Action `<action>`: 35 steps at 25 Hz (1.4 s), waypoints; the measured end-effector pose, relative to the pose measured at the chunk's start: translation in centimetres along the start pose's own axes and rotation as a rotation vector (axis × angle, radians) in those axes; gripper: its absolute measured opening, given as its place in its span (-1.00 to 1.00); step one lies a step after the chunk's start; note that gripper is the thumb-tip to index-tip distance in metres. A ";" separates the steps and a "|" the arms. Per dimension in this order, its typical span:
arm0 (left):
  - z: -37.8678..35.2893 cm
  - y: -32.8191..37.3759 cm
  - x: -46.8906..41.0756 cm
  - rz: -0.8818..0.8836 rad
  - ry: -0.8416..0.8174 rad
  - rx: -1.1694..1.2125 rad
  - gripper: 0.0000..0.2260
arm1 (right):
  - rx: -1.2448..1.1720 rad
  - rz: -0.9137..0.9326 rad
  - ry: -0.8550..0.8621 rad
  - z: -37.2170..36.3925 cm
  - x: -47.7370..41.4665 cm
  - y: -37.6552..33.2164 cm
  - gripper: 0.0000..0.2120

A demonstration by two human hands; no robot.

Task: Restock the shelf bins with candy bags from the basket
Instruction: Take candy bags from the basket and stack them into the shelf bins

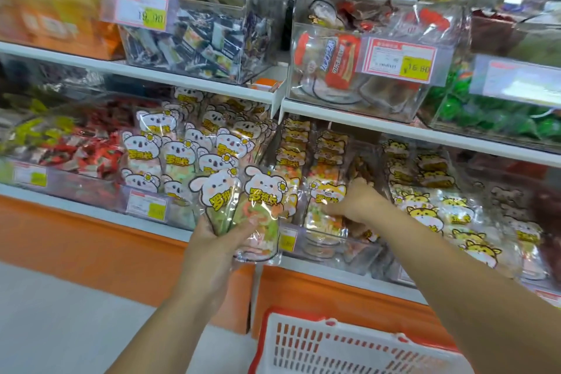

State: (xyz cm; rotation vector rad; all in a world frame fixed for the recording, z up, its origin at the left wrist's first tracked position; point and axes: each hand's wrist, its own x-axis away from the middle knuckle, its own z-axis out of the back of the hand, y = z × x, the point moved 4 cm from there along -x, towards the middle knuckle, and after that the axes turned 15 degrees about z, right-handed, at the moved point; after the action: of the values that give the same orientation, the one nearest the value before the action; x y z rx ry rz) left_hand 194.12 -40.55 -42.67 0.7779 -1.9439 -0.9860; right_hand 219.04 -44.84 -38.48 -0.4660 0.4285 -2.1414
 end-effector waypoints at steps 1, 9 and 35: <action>0.0 0.0 0.0 0.002 -0.001 -0.004 -0.38 | -0.058 -0.024 0.017 -0.4 0.0 0.1 -0.11; -0.6 -0.2 -0.2 -0.008 -0.029 -0.025 -0.35 | -0.169 0.195 0.177 -1.7 1.2 0.4 -0.30; -0.5 -0.4 -0.8 0.008 -0.072 0.005 -0.40 | -0.408 0.029 0.238 -0.6 -0.5 1.4 -0.80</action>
State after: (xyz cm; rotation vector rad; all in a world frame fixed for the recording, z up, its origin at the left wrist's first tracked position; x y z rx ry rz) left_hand 194.98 -40.33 -43.12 0.7462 -2.0100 -1.0181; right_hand 219.97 -45.17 -39.78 -0.4266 1.0117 -2.0897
